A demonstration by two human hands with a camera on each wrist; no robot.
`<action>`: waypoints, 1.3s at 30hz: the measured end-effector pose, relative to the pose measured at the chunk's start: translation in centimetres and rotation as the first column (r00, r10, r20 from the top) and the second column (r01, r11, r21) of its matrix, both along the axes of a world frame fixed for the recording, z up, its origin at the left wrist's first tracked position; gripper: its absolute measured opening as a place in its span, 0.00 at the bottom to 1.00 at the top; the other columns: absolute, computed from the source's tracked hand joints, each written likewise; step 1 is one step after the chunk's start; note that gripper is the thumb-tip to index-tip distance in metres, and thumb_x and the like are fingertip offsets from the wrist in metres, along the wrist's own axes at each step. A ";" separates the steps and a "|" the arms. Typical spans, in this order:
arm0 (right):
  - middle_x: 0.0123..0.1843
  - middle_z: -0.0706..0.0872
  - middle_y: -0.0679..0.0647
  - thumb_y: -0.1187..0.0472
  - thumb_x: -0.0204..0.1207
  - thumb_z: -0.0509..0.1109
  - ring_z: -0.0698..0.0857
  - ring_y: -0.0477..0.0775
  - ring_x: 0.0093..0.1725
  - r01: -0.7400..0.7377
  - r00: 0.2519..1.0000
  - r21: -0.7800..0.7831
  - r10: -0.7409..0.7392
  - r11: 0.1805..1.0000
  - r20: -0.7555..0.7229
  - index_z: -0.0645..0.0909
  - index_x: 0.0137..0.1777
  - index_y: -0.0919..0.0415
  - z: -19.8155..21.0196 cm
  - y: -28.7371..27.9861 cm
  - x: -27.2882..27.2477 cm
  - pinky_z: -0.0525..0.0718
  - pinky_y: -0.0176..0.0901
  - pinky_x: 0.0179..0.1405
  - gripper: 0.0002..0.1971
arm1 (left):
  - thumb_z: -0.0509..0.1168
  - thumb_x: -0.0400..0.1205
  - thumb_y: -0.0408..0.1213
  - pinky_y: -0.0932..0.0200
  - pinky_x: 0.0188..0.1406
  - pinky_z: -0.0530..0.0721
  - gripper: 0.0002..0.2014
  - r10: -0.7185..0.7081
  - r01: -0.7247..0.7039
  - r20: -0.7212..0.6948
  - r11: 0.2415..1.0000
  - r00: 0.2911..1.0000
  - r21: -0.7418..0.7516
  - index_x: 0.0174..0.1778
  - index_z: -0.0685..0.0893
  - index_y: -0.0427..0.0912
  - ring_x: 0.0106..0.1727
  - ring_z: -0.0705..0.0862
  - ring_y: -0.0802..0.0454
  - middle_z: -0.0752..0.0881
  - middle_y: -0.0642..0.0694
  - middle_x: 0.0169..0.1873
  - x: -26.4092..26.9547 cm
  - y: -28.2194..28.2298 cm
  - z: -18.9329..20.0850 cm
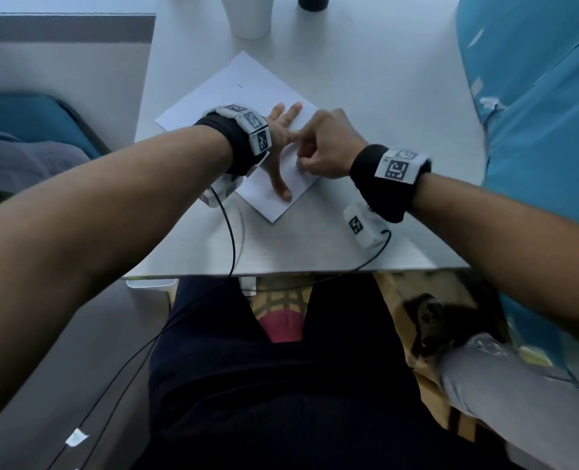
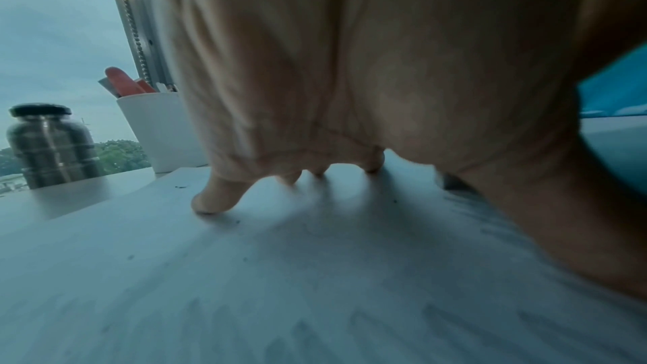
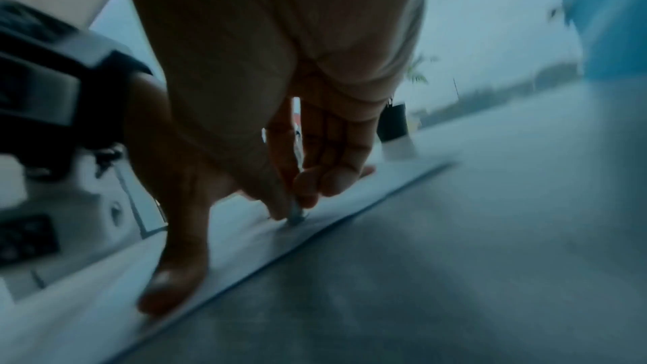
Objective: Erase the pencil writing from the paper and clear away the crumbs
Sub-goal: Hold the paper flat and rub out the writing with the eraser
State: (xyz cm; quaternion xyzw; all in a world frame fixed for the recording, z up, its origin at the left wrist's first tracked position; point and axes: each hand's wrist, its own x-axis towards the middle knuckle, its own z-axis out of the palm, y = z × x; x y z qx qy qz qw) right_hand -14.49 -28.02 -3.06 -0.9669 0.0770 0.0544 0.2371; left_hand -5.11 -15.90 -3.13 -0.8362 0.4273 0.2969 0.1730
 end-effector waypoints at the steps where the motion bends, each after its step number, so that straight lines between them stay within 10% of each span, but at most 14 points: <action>1: 0.33 0.90 0.56 0.62 0.63 0.74 0.85 0.51 0.33 0.024 1.000 0.008 -0.024 1.000 -0.006 0.91 0.36 0.61 0.0 -0.6 0.1 0.84 0.35 0.35 0.05 | 0.80 0.50 0.69 0.22 0.77 0.48 0.74 -0.001 0.001 -0.004 1.000 1.000 0.000 0.82 0.33 0.68 0.83 0.28 0.42 0.23 0.49 0.81 0.1 0.0 -0.1; 4: 0.36 0.91 0.57 0.60 0.62 0.77 0.84 0.47 0.35 0.214 0.975 0.054 -0.216 0.975 0.043 0.92 0.39 0.59 0.1 -2.7 0.7 0.82 0.33 0.38 0.06 | 0.81 0.51 0.68 0.21 0.77 0.47 0.74 -0.001 0.001 -0.012 1.000 1.000 -0.008 0.80 0.30 0.70 0.83 0.28 0.41 0.24 0.49 0.82 0.0 0.2 0.1; 9: 0.34 0.90 0.56 0.60 0.63 0.78 0.80 0.43 0.29 0.125 0.992 0.067 -0.125 0.990 -0.013 0.92 0.39 0.60 -0.2 -2.1 0.2 0.75 0.26 0.27 0.06 | 0.81 0.50 0.67 0.21 0.77 0.47 0.75 -0.001 0.001 0.004 1.000 1.000 0.015 0.81 0.30 0.69 0.83 0.28 0.41 0.22 0.48 0.81 -0.1 -0.4 0.2; 24: 0.34 0.90 0.54 0.63 0.62 0.76 0.87 0.50 0.35 0.096 0.995 0.053 -0.095 0.994 -0.027 0.91 0.38 0.61 0.2 0.2 -0.7 0.85 0.37 0.36 0.05 | 0.78 0.44 0.71 0.20 0.76 0.49 0.76 0.007 -0.007 -0.010 1.000 1.000 -0.002 0.80 0.31 0.72 0.83 0.27 0.41 0.22 0.49 0.80 0.0 -0.3 0.0; 33: 0.45 0.86 0.59 0.65 0.66 0.70 0.85 0.59 0.45 0.101 0.995 -0.075 -0.100 0.992 0.020 0.82 0.32 0.53 -0.7 1.3 -0.6 0.85 0.42 0.44 0.06 | 0.71 0.67 0.70 0.24 0.79 0.52 0.54 -0.034 0.022 -0.033 0.949 0.999 -0.314 0.86 0.52 0.63 0.87 0.45 0.46 0.44 0.46 0.87 -1.3 3.8 -1.2; 39: 0.56 0.84 0.64 0.66 0.74 0.66 0.84 0.66 0.53 -0.044 0.998 -0.242 0.051 0.969 0.022 0.85 0.51 0.57 -0.5 2.5 -0.8 0.78 0.45 0.48 0.09 | 0.63 0.64 0.77 0.29 0.80 0.36 0.61 0.002 -0.026 -0.090 0.961 0.996 -0.275 0.86 0.39 0.58 0.85 0.32 0.47 0.32 0.49 0.85 -2.7 5.8 -1.9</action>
